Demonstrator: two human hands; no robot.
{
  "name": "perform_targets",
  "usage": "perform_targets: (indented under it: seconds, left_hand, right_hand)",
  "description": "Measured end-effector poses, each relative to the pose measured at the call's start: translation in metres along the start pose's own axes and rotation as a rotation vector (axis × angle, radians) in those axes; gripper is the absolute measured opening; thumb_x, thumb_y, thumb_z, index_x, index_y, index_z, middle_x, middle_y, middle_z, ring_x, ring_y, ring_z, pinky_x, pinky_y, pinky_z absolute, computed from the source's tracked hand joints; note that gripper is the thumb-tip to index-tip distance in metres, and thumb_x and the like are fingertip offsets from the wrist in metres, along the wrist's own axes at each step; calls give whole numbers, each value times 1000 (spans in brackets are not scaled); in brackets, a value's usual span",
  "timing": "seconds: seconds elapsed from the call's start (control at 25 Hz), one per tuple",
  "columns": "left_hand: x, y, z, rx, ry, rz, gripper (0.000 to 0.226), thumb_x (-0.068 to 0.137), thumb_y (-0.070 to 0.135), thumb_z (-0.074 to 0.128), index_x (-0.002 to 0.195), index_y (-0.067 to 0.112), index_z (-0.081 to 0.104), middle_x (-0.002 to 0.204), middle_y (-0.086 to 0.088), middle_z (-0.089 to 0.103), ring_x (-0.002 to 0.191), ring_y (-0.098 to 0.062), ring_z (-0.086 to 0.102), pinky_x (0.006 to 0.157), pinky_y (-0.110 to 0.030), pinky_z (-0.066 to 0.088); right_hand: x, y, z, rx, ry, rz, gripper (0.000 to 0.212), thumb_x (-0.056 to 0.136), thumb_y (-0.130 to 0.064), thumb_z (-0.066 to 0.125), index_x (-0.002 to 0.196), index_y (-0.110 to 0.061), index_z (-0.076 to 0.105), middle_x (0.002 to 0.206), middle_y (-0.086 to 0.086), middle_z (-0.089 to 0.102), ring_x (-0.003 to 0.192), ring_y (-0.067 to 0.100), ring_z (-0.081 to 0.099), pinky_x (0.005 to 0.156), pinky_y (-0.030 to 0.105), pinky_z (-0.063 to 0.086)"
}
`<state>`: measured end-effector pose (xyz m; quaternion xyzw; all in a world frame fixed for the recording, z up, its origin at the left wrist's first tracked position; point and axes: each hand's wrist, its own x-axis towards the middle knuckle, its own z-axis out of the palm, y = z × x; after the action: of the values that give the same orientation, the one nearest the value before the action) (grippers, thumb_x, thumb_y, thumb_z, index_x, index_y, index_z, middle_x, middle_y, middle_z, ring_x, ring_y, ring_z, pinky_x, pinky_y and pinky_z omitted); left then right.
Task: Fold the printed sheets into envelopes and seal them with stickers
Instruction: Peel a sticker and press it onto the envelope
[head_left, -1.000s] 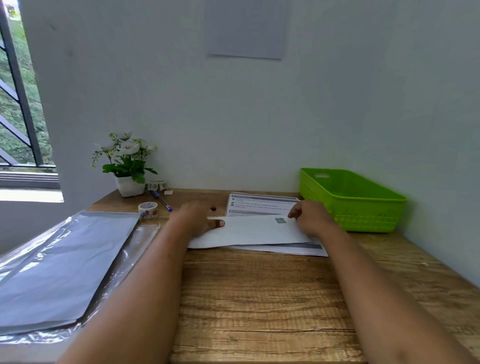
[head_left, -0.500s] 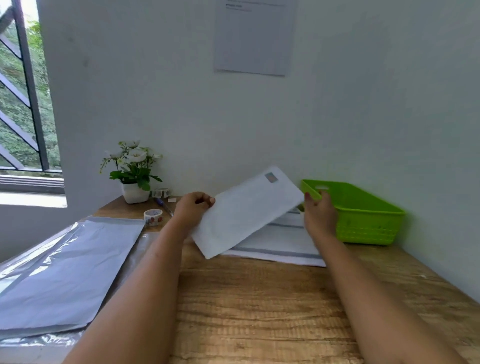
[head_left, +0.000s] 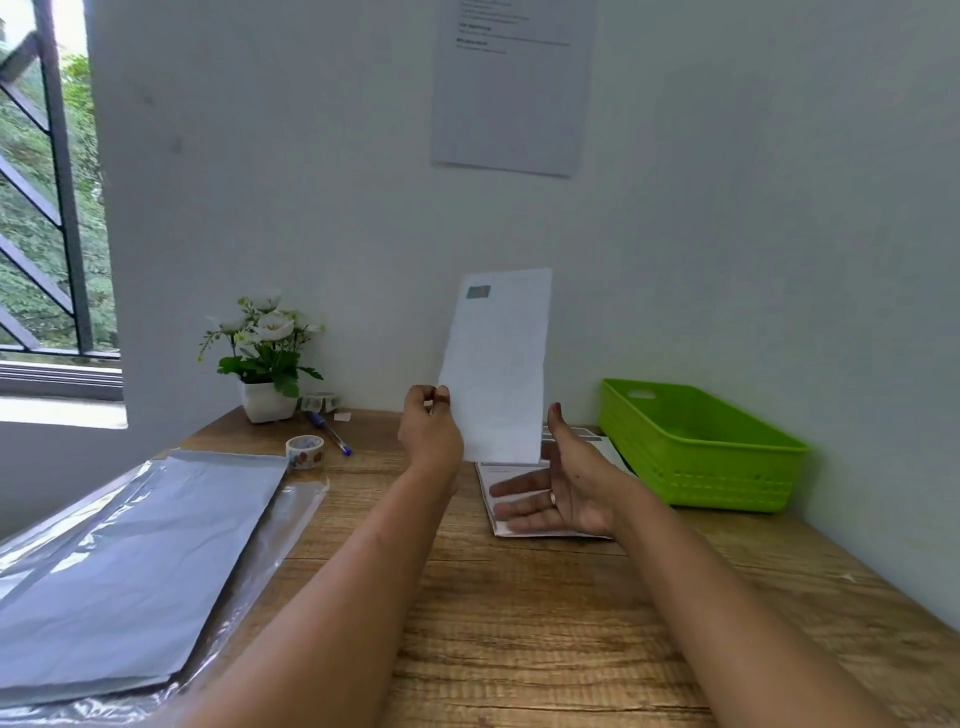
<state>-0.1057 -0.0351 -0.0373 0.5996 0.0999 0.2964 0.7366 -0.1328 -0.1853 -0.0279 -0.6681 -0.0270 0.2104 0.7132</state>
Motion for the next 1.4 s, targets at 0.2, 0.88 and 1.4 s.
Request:
perform_targets:
  seconds: [0.2, 0.88, 1.4]
  left_hand:
    - [-5, -6, 6, 56, -44, -44, 13, 101, 24, 38, 102, 15, 46, 101, -9, 55, 87, -22, 52, 74, -33, 43]
    - [-77, 41, 111, 371, -668, 195, 34, 96, 36, 49, 120, 12, 51, 116, -12, 59, 94, -27, 61, 82, -39, 54]
    - [-83, 2, 170, 779, -788, 473, 41, 94, 45, 50, 114, 13, 64, 121, -17, 46, 114, -30, 48, 99, -38, 40]
  right_hand:
    - [5, 2, 6, 119, -11, -23, 76, 83, -71, 37, 121, -7, 56, 104, 25, 68, 82, 34, 71, 69, 41, 61]
    - [-73, -72, -118, 105, 531, -346, 13, 88, 5, 59, 76, 2, 54, 61, 10, 62, 38, 8, 58, 37, 13, 47]
    - [-45, -52, -195, -822, 1119, -152, 32, 78, -23, 69, 103, -4, 64, 107, 18, 65, 93, 34, 65, 74, 34, 49]
